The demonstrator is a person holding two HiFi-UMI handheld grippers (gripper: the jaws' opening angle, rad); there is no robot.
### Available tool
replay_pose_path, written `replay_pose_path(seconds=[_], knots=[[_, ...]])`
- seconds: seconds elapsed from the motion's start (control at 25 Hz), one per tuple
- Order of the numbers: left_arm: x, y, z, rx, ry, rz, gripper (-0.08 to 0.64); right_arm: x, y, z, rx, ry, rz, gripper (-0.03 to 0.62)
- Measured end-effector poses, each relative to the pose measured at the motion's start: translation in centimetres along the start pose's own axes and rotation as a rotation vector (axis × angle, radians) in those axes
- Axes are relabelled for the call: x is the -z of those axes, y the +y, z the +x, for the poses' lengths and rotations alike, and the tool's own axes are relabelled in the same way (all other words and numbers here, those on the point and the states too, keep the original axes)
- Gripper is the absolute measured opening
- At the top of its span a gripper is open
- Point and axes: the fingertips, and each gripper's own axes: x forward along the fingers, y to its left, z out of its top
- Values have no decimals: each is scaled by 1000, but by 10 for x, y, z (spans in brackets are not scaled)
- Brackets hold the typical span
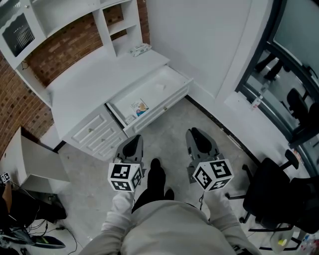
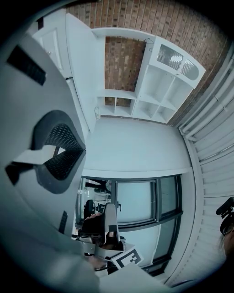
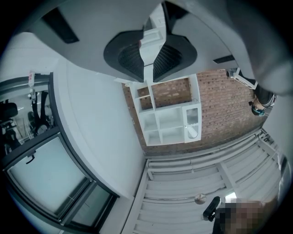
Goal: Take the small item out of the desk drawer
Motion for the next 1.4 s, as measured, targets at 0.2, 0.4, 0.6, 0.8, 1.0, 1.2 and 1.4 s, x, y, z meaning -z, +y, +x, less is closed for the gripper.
replay_pose_path(seconds=[0.2,0.4,0.6,0.8,1.0,1.2,1.4], knots=[[-4,14,19,-7,-1,-14,18,-2,-6,19,-16,12,3,107],[-6,30,49,-6,6,-63,18,-1,-17,48,-20,31,3,134],[-9,49,89,1,14,-57,18,-1,-31,85,-21,43,0,150],[-11,72,132,12,28,-59,18,-8,-48,131,-16,43,2,152],[-14,101,172,27,44,-65,18,-12,-59,180,-10,47,6,155],[-19,128,208,47,54,-64,18,-13,-66,226,-3,58,11,164],[-20,153,239,71,63,-66,18,-13,-69,269,-3,66,5,176]])
